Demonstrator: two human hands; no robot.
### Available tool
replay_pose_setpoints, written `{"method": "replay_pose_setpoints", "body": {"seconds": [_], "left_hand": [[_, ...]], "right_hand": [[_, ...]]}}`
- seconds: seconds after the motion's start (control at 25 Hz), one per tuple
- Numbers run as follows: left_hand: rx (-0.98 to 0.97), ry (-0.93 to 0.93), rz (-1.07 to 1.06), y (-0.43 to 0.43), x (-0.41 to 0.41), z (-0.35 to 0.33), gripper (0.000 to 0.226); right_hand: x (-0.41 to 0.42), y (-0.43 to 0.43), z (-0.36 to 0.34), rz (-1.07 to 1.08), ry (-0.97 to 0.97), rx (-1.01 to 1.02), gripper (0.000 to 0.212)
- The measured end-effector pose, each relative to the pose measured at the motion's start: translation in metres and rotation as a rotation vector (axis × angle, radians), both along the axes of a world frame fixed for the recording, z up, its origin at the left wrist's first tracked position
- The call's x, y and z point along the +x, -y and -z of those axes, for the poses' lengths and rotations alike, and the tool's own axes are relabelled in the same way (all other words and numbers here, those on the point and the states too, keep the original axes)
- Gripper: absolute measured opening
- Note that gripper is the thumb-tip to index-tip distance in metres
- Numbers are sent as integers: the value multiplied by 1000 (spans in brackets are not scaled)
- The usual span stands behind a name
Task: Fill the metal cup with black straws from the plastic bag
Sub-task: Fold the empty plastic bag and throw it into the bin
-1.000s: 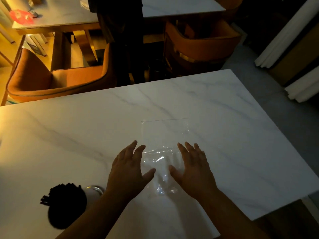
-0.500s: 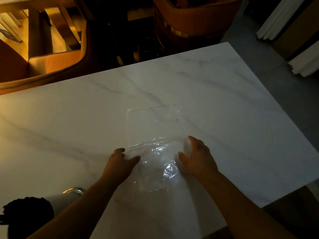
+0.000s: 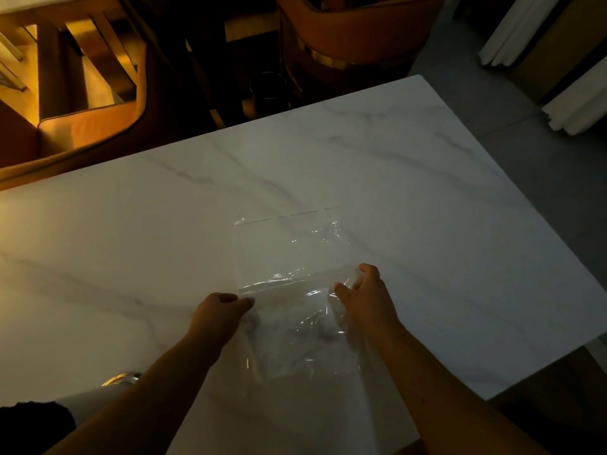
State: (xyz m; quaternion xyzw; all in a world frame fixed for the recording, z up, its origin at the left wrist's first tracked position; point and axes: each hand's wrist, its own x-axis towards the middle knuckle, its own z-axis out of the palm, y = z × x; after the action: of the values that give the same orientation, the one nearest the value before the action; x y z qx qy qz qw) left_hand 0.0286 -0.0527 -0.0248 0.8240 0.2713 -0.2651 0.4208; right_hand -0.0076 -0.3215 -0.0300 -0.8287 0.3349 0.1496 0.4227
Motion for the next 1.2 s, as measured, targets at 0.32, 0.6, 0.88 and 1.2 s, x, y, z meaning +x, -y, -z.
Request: {"method": "replay_pose_setpoints", "body": {"seconds": [0.32, 0.6, 0.88, 1.2], "left_hand": [[-152, 42, -53, -3, -6, -30, 4], [-121, 227, 115, -16, -11, -91, 9], [-207, 308, 82, -56, -14, -162, 10], [-130, 513, -71, -109, -30, -217, 10]], "right_hand": [[-6, 10, 3, 74, -69, 125, 40], [-7, 9, -1, 27, -31, 38, 53], [16, -12, -63, 196, 91, 923, 42], [46, -50, -149, -20, 407, 814, 9]]}}
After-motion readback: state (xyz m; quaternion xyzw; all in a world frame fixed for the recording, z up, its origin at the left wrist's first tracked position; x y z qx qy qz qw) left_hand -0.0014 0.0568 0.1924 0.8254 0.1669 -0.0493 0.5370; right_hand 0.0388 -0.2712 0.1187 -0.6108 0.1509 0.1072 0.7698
